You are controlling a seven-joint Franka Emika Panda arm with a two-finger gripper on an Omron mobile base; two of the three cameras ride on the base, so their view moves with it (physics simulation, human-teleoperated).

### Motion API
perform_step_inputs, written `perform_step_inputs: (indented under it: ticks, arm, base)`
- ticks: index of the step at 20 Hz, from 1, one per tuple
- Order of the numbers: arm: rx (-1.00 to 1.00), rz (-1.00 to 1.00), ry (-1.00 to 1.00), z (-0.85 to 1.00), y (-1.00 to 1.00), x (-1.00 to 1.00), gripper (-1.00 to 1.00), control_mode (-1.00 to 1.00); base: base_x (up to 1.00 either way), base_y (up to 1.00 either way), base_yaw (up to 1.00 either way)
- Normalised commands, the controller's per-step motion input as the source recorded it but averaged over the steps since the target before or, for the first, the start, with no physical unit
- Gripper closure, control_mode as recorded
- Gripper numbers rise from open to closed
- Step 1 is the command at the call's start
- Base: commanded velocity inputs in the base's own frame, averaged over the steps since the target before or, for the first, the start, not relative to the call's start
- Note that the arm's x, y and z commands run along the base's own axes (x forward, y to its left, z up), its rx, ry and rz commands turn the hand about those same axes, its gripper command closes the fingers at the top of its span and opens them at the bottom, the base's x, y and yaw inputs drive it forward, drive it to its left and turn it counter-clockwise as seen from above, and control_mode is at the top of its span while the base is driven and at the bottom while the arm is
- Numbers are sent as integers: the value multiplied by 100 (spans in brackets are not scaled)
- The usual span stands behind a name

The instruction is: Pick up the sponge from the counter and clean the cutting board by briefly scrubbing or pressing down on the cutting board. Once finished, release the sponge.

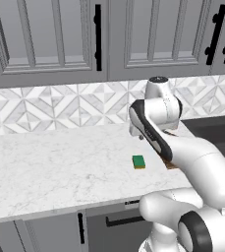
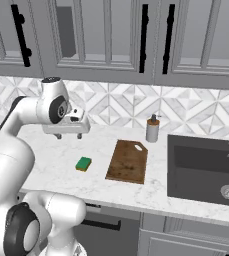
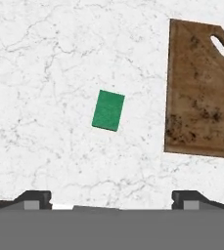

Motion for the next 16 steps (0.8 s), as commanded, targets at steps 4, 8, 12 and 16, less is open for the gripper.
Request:
perform_step_inputs:
  ticks: [4, 8, 12, 16]
  arm:
    - [4, 0, 2, -52, 0, 33, -100, -100]
    - [9, 0, 11, -59, 0, 41, -100, -100]
    - [5, 0, 14, -55, 0, 36, -100, -100]
    - [0, 0, 6, -33, 0, 9, -100, -100]
  base:
    - [0, 0, 0]
    - [0, 0, 0]
    - [0, 0, 0]
    - [0, 0, 0]
